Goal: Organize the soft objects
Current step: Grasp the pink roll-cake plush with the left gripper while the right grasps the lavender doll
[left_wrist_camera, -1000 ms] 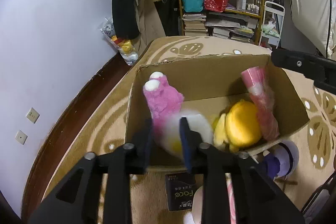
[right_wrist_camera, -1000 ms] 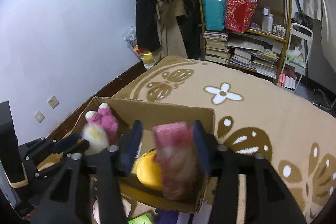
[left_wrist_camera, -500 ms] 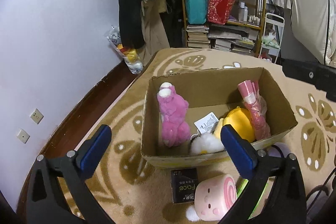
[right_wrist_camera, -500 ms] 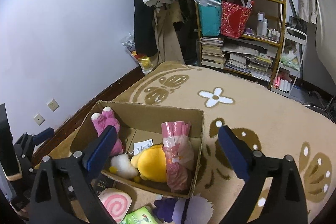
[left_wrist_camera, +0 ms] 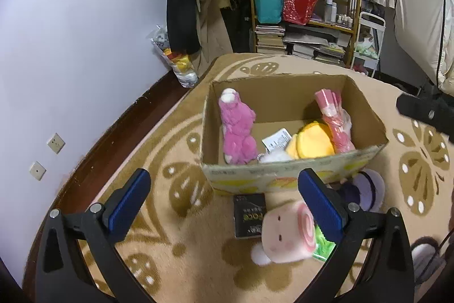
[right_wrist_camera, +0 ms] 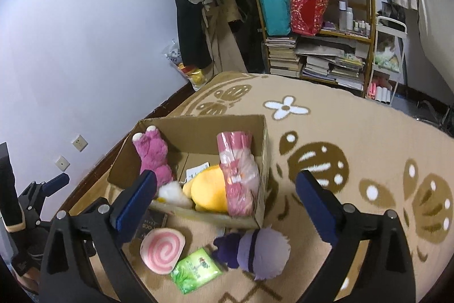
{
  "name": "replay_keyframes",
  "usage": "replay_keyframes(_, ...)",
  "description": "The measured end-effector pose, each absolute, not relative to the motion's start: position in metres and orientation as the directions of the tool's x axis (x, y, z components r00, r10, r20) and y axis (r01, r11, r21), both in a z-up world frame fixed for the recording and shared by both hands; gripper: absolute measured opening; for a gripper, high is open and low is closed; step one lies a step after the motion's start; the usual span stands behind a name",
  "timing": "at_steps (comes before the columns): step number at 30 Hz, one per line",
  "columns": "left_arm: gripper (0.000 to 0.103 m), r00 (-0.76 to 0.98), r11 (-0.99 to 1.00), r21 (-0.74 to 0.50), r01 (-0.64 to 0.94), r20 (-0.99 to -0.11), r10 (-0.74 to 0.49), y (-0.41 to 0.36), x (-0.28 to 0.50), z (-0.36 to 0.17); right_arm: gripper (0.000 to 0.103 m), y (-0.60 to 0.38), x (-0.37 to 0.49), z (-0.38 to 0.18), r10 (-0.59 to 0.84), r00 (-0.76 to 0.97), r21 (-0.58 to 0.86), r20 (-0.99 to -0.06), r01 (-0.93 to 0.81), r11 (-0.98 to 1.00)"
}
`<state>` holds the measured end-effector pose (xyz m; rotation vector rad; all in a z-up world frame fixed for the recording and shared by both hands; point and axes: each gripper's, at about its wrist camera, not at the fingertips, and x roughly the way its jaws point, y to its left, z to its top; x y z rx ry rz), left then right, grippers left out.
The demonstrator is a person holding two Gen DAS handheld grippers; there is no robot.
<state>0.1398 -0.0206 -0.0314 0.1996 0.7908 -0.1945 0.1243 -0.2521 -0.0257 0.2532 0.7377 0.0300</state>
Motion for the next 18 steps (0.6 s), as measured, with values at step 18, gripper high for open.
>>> replay_keyframes(18,0.102,0.530,0.951,0.057,0.303,-0.840,-0.118,-0.036,0.134,-0.086,0.102,-0.268,0.102,-0.106,0.154,0.648,0.325,-0.746,0.153,0.933)
